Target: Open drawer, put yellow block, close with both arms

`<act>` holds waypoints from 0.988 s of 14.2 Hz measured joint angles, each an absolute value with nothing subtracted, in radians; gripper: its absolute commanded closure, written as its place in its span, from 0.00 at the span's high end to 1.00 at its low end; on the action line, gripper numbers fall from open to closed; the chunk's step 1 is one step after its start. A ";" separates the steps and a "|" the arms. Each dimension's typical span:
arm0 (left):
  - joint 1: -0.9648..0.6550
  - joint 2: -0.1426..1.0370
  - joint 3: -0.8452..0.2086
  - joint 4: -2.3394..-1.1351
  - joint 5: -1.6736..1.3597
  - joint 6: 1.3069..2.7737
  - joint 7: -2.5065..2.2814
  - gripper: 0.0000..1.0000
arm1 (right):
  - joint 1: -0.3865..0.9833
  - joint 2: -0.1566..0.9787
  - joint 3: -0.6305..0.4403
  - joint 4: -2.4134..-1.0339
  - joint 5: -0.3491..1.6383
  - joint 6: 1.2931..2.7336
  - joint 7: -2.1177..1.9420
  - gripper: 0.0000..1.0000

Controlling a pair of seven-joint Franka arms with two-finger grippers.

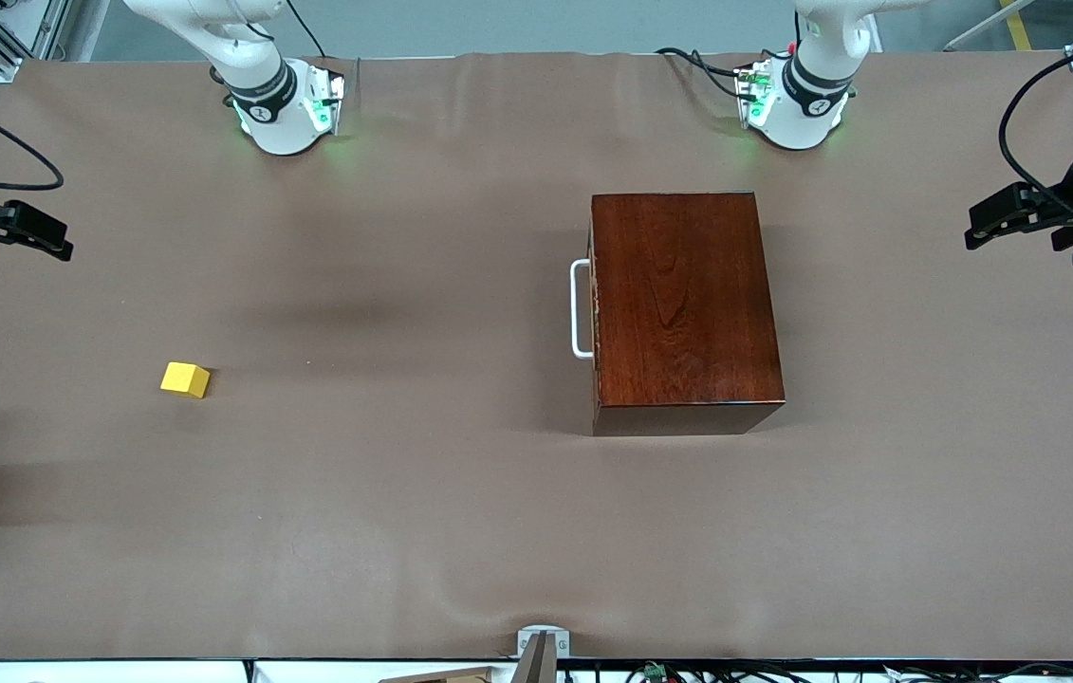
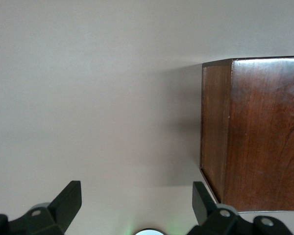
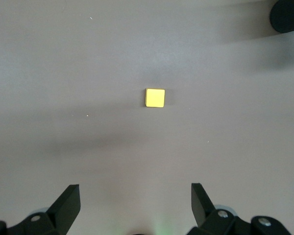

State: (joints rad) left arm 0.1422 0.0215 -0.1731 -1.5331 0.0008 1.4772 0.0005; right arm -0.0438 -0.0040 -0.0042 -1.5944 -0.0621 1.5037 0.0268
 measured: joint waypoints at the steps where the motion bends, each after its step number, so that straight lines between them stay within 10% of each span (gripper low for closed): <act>1: 0.142 0.022 -0.173 -1.533 0.001 1.478 0.001 1.00 | -0.044 -0.004 -0.004 -1.597 -0.062 1.509 0.027 1.00; 14: -0.004 0.071 -0.328 -1.526 -0.009 1.570 -0.546 1.00 | -0.046 -0.003 -0.012 -1.703 -0.062 1.634 0.027 1.00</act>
State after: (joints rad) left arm -0.0042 0.0710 -0.3276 -1.5256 -0.0095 1.5696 -0.5462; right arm -0.0457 -0.0027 -0.0118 -1.7032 -0.0621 1.6336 0.0268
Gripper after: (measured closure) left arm 0.000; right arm 0.000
